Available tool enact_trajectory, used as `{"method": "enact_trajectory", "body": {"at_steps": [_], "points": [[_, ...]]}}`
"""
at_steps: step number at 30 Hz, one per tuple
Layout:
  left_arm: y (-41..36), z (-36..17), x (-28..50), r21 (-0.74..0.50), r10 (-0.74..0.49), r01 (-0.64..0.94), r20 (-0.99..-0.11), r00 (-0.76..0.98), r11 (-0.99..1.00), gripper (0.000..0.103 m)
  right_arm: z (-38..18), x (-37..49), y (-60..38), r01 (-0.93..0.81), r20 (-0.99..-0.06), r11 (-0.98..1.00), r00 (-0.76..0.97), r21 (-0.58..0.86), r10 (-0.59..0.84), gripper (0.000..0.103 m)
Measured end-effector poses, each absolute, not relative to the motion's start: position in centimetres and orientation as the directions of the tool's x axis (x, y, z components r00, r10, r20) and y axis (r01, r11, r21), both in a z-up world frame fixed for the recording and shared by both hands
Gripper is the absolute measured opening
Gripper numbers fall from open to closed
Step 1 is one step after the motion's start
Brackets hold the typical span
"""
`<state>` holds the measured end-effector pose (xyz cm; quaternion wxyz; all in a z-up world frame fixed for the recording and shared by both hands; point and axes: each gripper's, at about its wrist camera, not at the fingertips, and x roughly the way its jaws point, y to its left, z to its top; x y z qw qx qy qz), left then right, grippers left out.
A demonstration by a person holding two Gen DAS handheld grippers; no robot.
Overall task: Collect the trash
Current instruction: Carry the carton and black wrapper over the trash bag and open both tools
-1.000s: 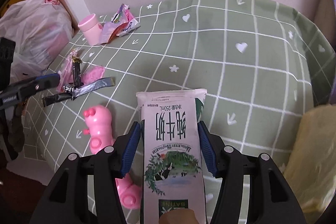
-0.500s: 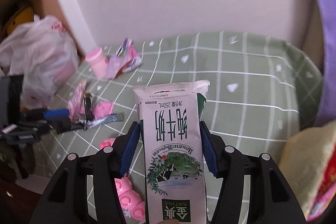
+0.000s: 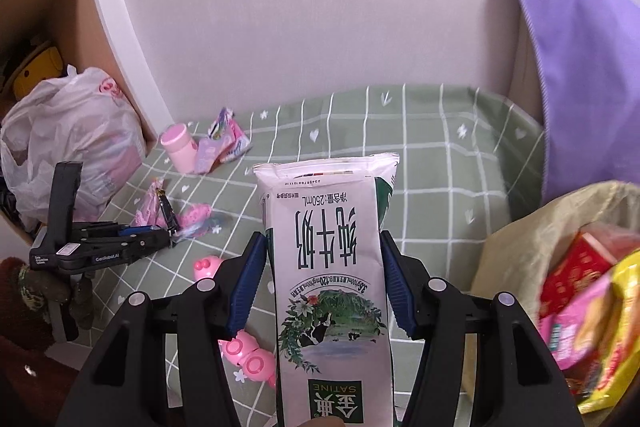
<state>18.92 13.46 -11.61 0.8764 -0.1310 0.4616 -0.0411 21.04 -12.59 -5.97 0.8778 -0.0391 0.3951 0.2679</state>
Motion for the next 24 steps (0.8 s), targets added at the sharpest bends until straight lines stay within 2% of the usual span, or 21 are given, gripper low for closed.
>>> {"method": "enact_trajectory", "body": {"at_steps": [6, 11, 14, 20, 24], "points": [[11.6, -5.1, 20.2, -0.32, -0.268, 0.055, -0.674, 0.689, 0.946, 0.02, -1.5, 19.6, -15.1, -0.476, -0.617, 0.871, 0.651, 0.122, 0.442, 0.054], [7.0, 2.0, 23.2, -0.373, -0.441, 0.272, -0.513, 0.736, 0.887, 0.021, 4.2, 17.6, -19.1, -0.406, -0.48, 0.912, 0.789, 0.057, 0.382, 0.054], [2.8, 4.8, 24.9, -0.382, -0.551, 0.406, -0.452, 0.701, 0.83, 0.021, 7.0, 16.8, -22.3, -0.342, -0.412, 0.939, 0.852, 0.034, 0.325, 0.054], [-5.9, 7.2, 27.4, -0.409, -0.735, 0.611, -0.396, 0.551, 0.678, 0.021, 10.2, 15.2, -28.8, -0.194, -0.319, 0.981, 0.931, -0.019, 0.178, 0.054], [-11.4, 6.6, 28.7, -0.416, -0.787, 0.676, -0.424, 0.448, 0.608, 0.021, 10.4, 14.6, -33.2, -0.115, -0.295, 0.993, 0.948, 0.025, 0.118, 0.054]]}}
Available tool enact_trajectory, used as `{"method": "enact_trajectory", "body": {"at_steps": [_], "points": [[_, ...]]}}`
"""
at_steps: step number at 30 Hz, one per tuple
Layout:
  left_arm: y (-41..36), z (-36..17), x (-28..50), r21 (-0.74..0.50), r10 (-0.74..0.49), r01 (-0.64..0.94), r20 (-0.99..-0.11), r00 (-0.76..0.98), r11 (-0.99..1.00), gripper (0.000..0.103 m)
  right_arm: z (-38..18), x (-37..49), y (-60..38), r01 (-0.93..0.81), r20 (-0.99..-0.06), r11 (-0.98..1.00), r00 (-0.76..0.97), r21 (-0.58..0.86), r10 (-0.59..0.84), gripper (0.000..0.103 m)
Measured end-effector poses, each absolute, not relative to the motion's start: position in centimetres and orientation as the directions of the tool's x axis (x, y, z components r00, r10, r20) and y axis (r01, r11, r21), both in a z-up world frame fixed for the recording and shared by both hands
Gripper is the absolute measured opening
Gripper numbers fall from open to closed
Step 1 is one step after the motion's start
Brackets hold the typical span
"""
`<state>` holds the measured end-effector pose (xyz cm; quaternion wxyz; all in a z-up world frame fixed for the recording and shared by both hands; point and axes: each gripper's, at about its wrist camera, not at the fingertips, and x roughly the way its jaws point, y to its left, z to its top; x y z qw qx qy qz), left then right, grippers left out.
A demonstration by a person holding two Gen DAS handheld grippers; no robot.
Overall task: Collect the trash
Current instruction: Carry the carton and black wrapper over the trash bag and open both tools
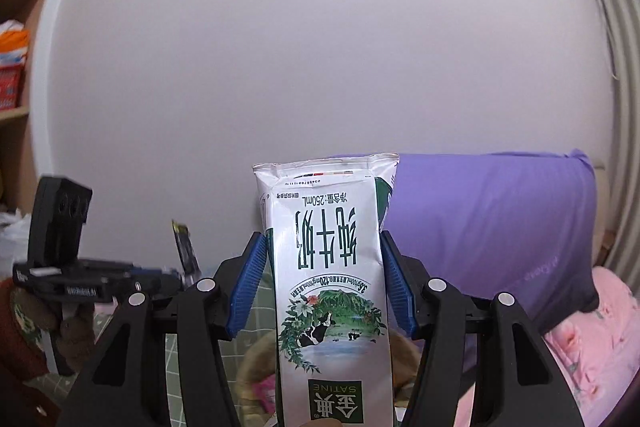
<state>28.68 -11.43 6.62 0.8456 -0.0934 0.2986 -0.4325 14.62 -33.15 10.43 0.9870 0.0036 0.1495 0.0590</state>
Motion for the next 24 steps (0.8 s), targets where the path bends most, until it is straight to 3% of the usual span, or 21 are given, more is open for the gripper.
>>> {"method": "enact_trajectory", "body": {"at_steps": [9, 13, 18, 24], "points": [[-21.6, 0.3, 30.7, -0.444, -0.773, 0.699, -0.585, 0.247, 0.56, 0.021, 4.4, 18.8, -37.1, -0.088, -0.412, 0.984, 0.899, 0.157, 0.146, 0.054], [-25.0, -3.5, 31.8, -0.301, -0.627, 0.695, -0.73, 0.272, 0.652, 0.021, 1.4, 21.9, -37.4, -0.122, -0.481, 0.973, 0.853, 0.197, 0.204, 0.054], [-24.0, -5.1, 32.1, -0.273, -0.579, 0.665, -0.761, 0.293, 0.695, 0.019, -3.0, 23.8, -37.3, -0.152, -0.567, 0.96, 0.781, 0.234, 0.262, 0.053], [-22.7, -5.6, 32.0, -0.316, -0.598, 0.646, -0.752, 0.275, 0.695, 0.019, -4.5, 24.0, -35.4, -0.173, -0.631, 0.964, 0.73, 0.203, 0.264, 0.051]]}}
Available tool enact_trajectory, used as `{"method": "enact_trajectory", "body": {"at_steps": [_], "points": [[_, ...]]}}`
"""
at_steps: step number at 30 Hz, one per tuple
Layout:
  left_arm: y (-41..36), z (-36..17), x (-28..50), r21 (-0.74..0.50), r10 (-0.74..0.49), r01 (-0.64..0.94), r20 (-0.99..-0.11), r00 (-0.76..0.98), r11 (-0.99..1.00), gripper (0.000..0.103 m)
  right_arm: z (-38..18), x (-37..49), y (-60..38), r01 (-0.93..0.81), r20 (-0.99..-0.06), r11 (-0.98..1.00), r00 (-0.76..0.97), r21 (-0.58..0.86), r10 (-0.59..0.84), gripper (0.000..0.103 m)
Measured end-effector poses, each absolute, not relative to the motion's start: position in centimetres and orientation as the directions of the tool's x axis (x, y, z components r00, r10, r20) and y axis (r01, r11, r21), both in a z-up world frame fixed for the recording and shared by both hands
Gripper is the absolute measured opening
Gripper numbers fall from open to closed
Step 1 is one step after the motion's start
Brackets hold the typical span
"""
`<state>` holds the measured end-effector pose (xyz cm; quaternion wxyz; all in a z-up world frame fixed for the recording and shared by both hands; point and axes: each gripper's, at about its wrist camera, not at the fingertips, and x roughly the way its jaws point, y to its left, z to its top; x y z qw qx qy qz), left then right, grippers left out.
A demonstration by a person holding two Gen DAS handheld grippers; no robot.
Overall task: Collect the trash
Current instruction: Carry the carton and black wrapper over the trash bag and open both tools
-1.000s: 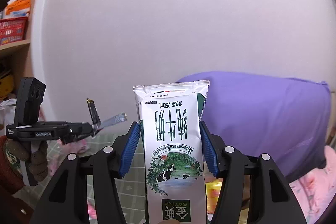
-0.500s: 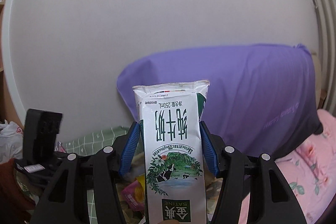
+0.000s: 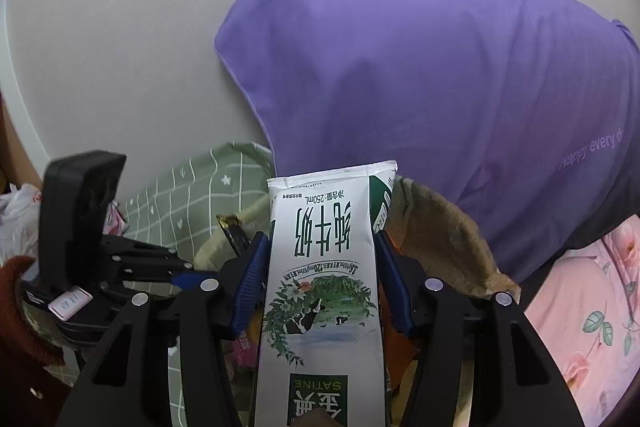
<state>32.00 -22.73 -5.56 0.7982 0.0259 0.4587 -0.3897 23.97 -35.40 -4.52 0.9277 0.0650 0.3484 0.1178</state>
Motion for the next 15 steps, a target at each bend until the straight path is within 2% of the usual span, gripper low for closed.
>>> {"method": "enact_trajectory", "body": {"at_steps": [7, 15], "points": [[-21.1, -5.8, 32.9, -0.367, -0.628, 0.628, -0.734, 0.258, 0.686, 0.019, -4.7, 23.3, -35.0, -0.158, -0.65, 0.967, 0.717, 0.202, 0.253, 0.05], [-18.2, -4.8, 33.1, -0.429, -0.691, 0.62, -0.672, 0.266, 0.657, 0.019, -3.1, 21.8, -35.8, -0.135, -0.606, 0.957, 0.748, 0.258, 0.269, 0.05]]}}
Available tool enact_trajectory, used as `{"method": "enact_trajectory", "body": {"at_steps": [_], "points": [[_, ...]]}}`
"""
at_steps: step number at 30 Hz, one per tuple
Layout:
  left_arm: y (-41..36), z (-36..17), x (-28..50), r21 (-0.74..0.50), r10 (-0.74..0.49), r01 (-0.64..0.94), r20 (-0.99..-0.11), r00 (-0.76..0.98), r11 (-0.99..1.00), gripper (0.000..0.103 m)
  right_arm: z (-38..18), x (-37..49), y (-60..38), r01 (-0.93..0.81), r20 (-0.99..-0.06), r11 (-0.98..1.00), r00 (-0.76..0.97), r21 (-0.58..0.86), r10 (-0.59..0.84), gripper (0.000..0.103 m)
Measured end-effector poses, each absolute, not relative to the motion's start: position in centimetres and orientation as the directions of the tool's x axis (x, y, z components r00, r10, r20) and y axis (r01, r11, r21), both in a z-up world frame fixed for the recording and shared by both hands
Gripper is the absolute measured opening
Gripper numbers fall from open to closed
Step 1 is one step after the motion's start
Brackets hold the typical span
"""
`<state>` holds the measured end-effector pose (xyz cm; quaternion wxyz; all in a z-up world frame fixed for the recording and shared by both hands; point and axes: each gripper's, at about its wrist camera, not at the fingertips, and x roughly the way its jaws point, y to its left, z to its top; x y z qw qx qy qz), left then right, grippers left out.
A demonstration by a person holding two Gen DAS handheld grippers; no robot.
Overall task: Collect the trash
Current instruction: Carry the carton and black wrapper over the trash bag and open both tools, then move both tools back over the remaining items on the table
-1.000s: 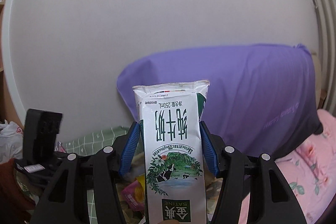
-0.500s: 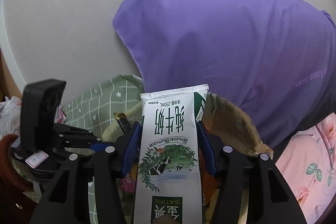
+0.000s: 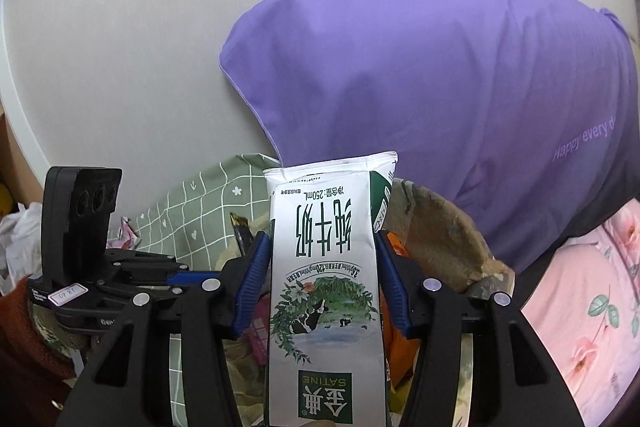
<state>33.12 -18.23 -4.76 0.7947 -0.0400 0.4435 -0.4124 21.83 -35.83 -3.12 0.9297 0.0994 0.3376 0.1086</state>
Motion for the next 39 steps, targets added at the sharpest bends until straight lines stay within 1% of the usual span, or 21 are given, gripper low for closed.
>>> {"method": "enact_trajectory", "body": {"at_steps": [3, 7, 8, 12, 17, 21, 23, 24, 25, 30, 32, 35, 39], "points": [[-18.6, -5.0, 33.7, -0.422, -0.681, 0.616, -0.681, 0.269, 0.665, 0.019, -4.2, 22.4, -35.6, -0.08, -0.656, 0.973, 0.727, 0.215, 0.204, 0.05], [-19.3, -5.8, 33.8, -0.423, -0.68, 0.62, -0.687, 0.257, 0.661, 0.018, -4.8, 22.9, -35.9, 0.003, -0.683, 0.994, 0.727, 0.109, 0.073, 0.05], [-19.5, -5.8, 33.7, -0.417, -0.681, 0.629, -0.687, 0.254, 0.656, 0.018, -4.7, 22.8, -36.0, 0.009, -0.685, 0.995, 0.726, 0.098, 0.061, 0.049], [-20.5, -5.4, 33.1, -0.416, -0.692, 0.65, -0.68, 0.242, 0.636, 0.018, -4.0, 22.0, -36.7, 0.005, -0.68, 0.987, 0.726, 0.159, 0.106, 0.049], [-22.1, -4.3, 32.8, -0.414, -0.71, 0.676, -0.665, 0.232, 0.609, 0.018, -3.2, 20.8, -37.0, -0.004, -0.639, 0.989, 0.763, 0.147, 0.098, 0.049], [-22.2, -4.3, 33.7, -0.465, -0.738, 0.653, -0.637, 0.222, 0.598, 0.019, -3.0, 20.4, -36.8, -0.024, -0.621, 0.989, 0.776, 0.147, 0.112, 0.05], [-21.1, -4.1, 34.0, -0.503, -0.758, 0.636, -0.617, 0.21, 0.585, 0.032, -3.1, 20.3, -36.7, -0.031, -0.617, 0.988, 0.778, 0.149, 0.117, 0.05], [-20.7, -4.1, 33.9, -0.526, -0.773, 0.628, -0.601, 0.203, 0.574, 0.044, -3.1, 20.2, -36.7, -0.035, -0.614, 0.987, 0.779, 0.157, 0.125, 0.05], [-20.2, -3.9, 33.8, -0.542, -0.785, 0.622, -0.586, 0.202, 0.565, 0.047, -3.1, 20.1, -36.7, -0.038, -0.609, 0.986, 0.782, 0.164, 0.132, 0.051], [-17.5, -2.5, 33.1, -0.504, -0.75, 0.584, -0.581, 0.316, 0.637, 0.053, -2.9, 19.8, -36.9, -0.012, -0.603, 0.985, 0.79, 0.174, 0.116, 0.053], [-15.8, -1.9, 32.5, -0.456, -0.697, 0.546, -0.592, 0.403, 0.703, 0.056, -2.6, 19.7, -36.7, -0.008, -0.592, 0.984, 0.798, 0.177, 0.113, 0.053], [-13.3, -1.3, 31.4, -0.384, -0.612, 0.488, -0.607, 0.507, 0.784, 0.056, -1.8, 19.6, -35.8, -0.024, -0.569, 0.985, 0.814, 0.168, 0.117, 0.053], [-9.5, -0.6, 29.3, -0.309, -0.526, 0.431, -0.591, 0.612, 0.848, 0.057, -0.6, 19.8, -33.6, -0.078, -0.529, 0.985, 0.836, 0.154, 0.148, 0.053]]}}
